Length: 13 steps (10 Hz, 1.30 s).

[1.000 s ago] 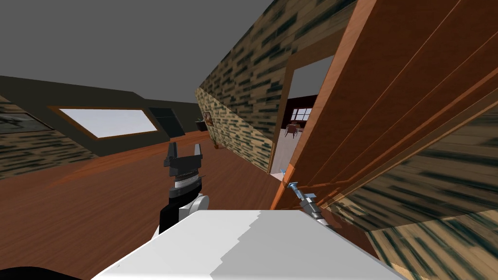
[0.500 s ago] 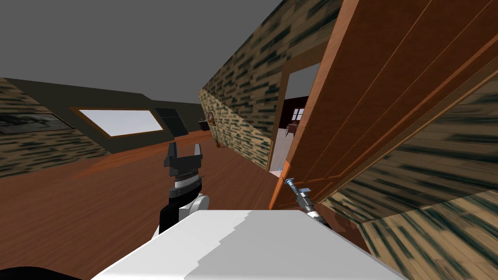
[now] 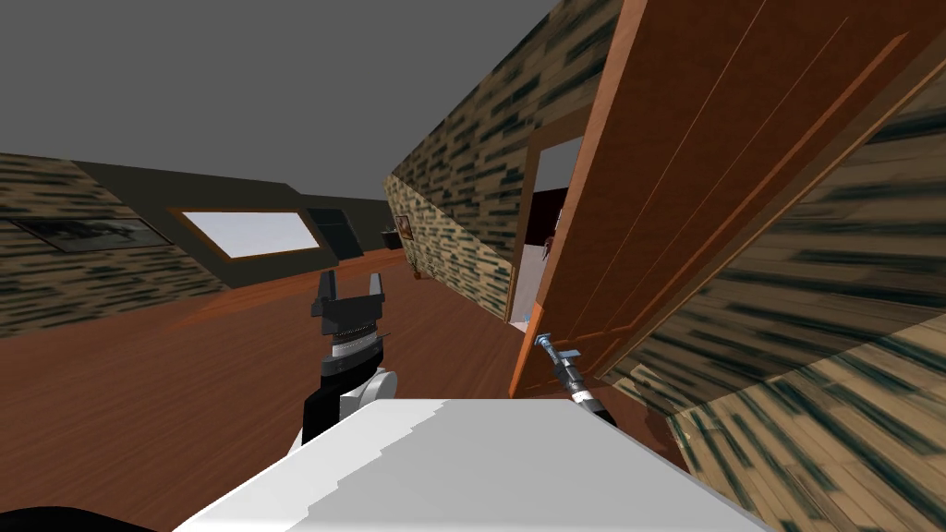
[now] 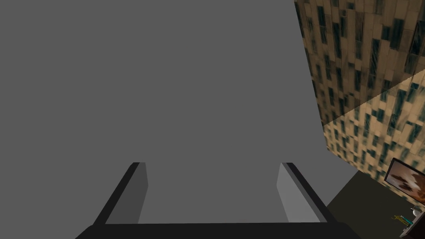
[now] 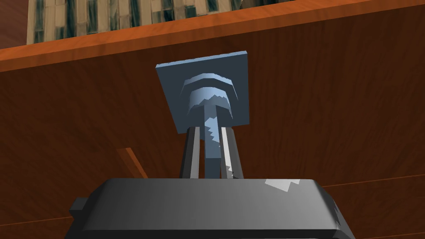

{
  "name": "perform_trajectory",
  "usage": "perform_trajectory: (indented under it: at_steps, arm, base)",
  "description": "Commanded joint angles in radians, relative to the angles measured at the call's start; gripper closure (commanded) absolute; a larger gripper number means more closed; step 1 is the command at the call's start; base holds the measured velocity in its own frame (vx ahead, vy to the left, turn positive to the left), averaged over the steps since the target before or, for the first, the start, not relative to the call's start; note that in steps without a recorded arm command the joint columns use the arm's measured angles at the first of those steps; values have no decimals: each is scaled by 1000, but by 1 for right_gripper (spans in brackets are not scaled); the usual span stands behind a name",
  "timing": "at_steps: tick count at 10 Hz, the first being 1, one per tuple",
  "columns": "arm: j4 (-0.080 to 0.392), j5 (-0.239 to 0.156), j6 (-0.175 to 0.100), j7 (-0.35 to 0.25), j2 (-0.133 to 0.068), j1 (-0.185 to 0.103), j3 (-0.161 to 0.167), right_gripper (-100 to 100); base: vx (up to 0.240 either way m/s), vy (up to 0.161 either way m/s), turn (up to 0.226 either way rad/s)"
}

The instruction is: Pull the door open

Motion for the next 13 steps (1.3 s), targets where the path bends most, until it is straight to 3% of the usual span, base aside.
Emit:
perform_trajectory:
  at_steps: [1,2,3,4,6,9,13]
  arm:
    - [-32,6,20,1,9,17,10,100]
    - [-46,22,46,6,21,4,5,100]
    - [-21,22,46,6,21,4,5,100]
    - [-56,33,62,8,28,-5,2,100]
    - [-73,52,92,14,42,-21,-5,100]
    - [-73,52,92,14,42,-21,-5,100]
    - [-107,90,149,24,69,-51,-17,100]
  base:
    - [7,-3,-10]
    - [-82,-50,63]
    - [-97,-57,62]
    - [-120,-57,24]
    - [-186,-88,65]
    - [-40,-52,7]
    - [-75,-118,63]
